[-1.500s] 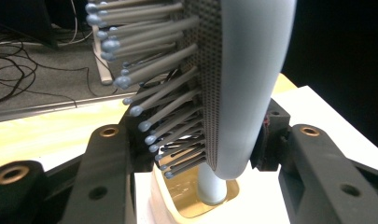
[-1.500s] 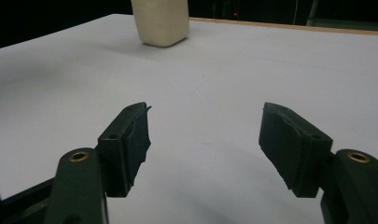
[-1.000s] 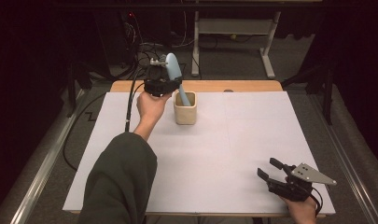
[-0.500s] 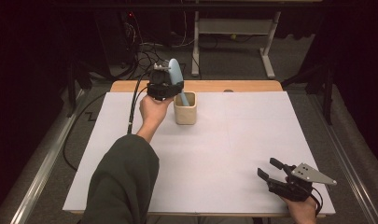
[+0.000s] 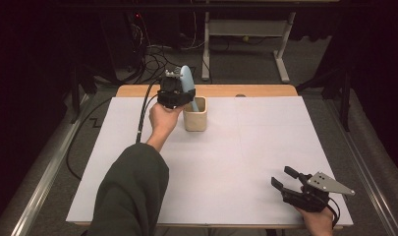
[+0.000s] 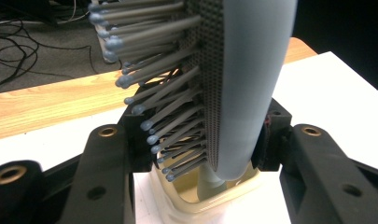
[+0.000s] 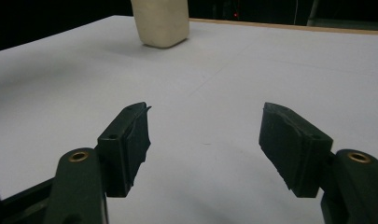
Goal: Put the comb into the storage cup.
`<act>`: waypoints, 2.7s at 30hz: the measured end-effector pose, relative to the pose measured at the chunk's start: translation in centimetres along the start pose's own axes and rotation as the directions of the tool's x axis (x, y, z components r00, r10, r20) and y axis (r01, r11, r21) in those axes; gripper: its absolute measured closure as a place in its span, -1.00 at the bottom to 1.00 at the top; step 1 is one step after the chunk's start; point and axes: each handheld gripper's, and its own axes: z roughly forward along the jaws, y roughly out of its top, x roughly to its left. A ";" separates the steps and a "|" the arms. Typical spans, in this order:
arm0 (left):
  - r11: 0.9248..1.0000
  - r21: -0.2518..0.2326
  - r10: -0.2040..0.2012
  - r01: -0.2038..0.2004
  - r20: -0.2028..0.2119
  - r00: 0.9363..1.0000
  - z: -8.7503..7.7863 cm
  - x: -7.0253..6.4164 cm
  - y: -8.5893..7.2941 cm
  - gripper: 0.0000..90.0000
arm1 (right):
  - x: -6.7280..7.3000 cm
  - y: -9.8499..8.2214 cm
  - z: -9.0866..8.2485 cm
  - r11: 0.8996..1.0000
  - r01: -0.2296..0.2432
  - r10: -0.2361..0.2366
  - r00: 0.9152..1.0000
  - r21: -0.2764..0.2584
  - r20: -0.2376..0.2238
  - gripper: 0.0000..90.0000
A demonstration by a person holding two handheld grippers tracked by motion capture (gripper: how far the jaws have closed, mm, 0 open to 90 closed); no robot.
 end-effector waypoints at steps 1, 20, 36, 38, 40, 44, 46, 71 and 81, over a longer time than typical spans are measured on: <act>1.000 -0.001 0.000 0.000 0.001 1.000 0.1 0.0 0.0 0.17 | 0.0 0.0 0.0 1.000 0.000 0.000 1.000 0.000 0.000 -0.25; 1.000 0.016 -0.011 0.011 -0.005 1.000 1.0 -0.1 -0.9 0.16 | 0.0 0.0 0.0 1.000 -0.002 0.002 1.000 0.001 -0.002 -0.25; 1.000 0.029 0.002 -0.002 -0.006 1.000 1.4 -0.3 -1.4 0.16 | 0.0 0.0 0.0 1.000 -0.001 0.001 1.000 0.002 -0.004 -0.25; 1.000 0.030 0.005 -0.005 -0.005 1.000 1.5 -0.3 -1.4 0.16 | 0.0 0.0 0.0 1.000 0.001 -0.001 1.000 0.001 -0.004 -0.25; 0.999 0.032 0.008 -0.008 -0.006 1.000 1.5 -0.4 -1.4 0.15 | 0.0 0.0 0.0 1.000 0.001 -0.001 1.000 0.002 -0.004 -0.25; 0.999 0.037 0.013 -0.012 -0.009 1.000 1.7 -0.4 -1.5 0.15 | 0.0 0.0 0.0 1.000 0.000 0.000 1.000 0.001 -0.004 -0.25; 0.999 0.037 0.013 -0.013 -0.008 1.000 1.7 -0.4 -1.5 0.14 | 0.0 0.0 0.0 1.000 0.000 0.000 1.000 0.001 -0.004 -0.25; 0.992 0.056 0.120 -0.117 -0.056 0.991 1.3 -0.1 -1.7 -0.13 | 0.1 0.0 0.0 1.000 0.002 -0.002 1.000 0.002 -0.004 -0.25; 0.990 0.077 0.119 -0.114 -0.057 0.991 0.8 0.5 -2.0 -0.30 | 0.2 0.0 0.1 1.000 0.004 -0.004 1.000 0.001 -0.003 -0.25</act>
